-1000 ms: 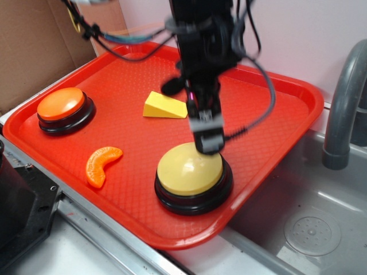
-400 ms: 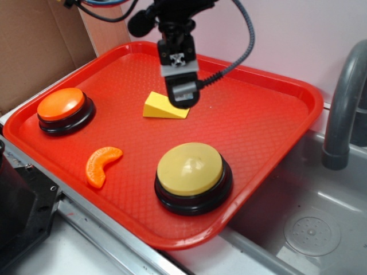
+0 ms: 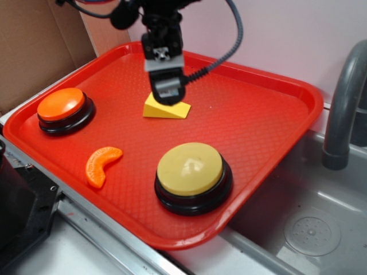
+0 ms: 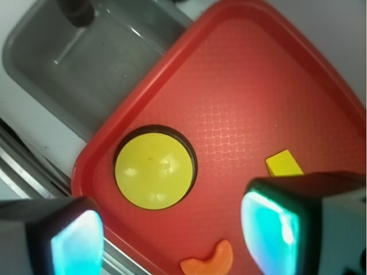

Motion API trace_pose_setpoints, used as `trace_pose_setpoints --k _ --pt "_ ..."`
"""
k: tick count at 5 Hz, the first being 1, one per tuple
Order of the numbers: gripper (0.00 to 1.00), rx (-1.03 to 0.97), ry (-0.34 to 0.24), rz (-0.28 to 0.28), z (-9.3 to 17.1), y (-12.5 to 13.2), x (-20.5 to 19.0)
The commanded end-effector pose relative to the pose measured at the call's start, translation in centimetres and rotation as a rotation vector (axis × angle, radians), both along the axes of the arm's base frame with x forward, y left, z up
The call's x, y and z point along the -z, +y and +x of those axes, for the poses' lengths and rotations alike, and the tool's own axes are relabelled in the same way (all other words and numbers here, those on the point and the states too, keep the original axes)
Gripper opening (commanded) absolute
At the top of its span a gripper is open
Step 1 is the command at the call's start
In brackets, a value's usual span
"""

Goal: Push the yellow button.

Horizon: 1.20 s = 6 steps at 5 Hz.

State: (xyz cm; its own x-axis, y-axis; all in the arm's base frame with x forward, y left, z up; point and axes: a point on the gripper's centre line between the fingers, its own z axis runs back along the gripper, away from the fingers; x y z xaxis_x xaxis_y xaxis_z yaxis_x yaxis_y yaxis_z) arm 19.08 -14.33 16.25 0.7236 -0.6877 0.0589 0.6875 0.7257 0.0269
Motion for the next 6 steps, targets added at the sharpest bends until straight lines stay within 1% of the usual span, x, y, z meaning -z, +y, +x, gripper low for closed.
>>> trace_pose_setpoints --k 1,2,4,6 --pt "1.0 0.039 -0.013 -0.019 -1.3 -0.8 -2.0" --pt "1.0 0.018 0.006 -0.014 -1.5 -0.6 -2.1" --pt "1.0 -0.045 0.007 -0.014 -1.5 0.3 -2.3" --pt "1.0 -0.122 0.001 0.006 -1.4 0.4 -2.0"
